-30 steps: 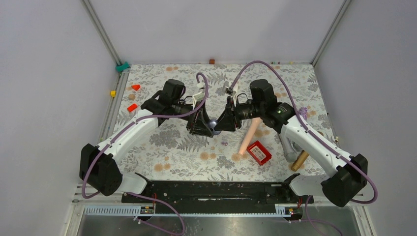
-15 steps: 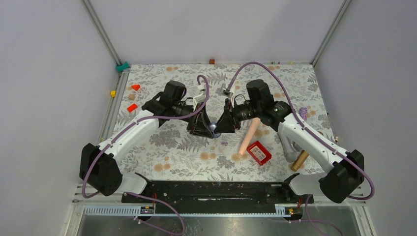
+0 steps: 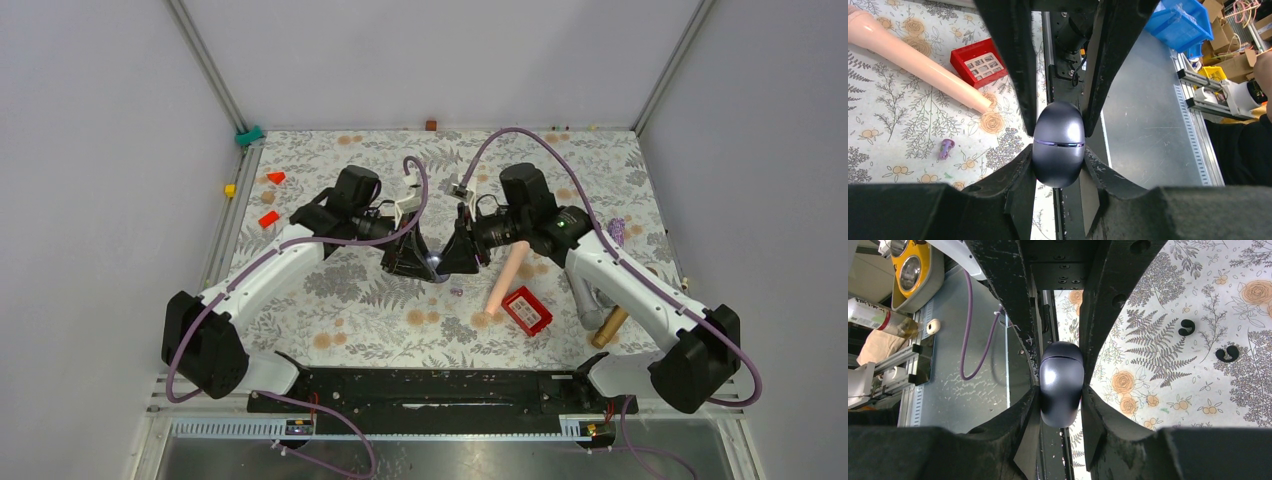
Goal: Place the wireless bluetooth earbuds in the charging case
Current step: Open the charging case.
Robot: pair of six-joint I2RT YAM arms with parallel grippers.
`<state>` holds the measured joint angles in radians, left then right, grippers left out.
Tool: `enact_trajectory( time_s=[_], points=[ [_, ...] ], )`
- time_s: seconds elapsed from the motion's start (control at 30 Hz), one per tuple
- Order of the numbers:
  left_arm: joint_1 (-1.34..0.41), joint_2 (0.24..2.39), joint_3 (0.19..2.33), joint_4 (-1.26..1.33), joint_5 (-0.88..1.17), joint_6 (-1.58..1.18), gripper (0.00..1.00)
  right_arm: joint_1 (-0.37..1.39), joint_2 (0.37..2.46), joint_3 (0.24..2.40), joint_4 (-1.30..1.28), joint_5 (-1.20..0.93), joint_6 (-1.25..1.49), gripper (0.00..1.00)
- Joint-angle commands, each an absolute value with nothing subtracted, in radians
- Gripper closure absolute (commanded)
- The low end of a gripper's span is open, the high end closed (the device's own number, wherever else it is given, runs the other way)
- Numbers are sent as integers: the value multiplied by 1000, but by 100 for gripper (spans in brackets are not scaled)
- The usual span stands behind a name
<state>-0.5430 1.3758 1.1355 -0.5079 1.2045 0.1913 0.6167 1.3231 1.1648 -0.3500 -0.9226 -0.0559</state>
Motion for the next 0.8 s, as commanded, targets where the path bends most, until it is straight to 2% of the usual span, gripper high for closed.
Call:
enact_trajectory(
  time_s=[0.0, 0.13, 0.33, 0.47, 0.77],
  points=[
    [-554, 1328, 1161, -524, 1253, 256, 100, 618, 1313, 1203, -361, -833, -97, 52],
    [-541, 1323, 1171, -555, 1266, 284, 100, 613, 1294, 1220, -398, -747, -138, 38],
    [-532, 1314, 1183, -590, 1285, 317, 100, 584, 1261, 1225, -407, -657, -158, 30],
    [-528, 1312, 1195, -615, 1273, 343, 100, 555, 1234, 1234, -428, -692, -166, 22],
    [-399, 1338, 1344, -932, 1254, 582, 100, 551, 1194, 1302, -485, -658, -188, 13]
  ],
)
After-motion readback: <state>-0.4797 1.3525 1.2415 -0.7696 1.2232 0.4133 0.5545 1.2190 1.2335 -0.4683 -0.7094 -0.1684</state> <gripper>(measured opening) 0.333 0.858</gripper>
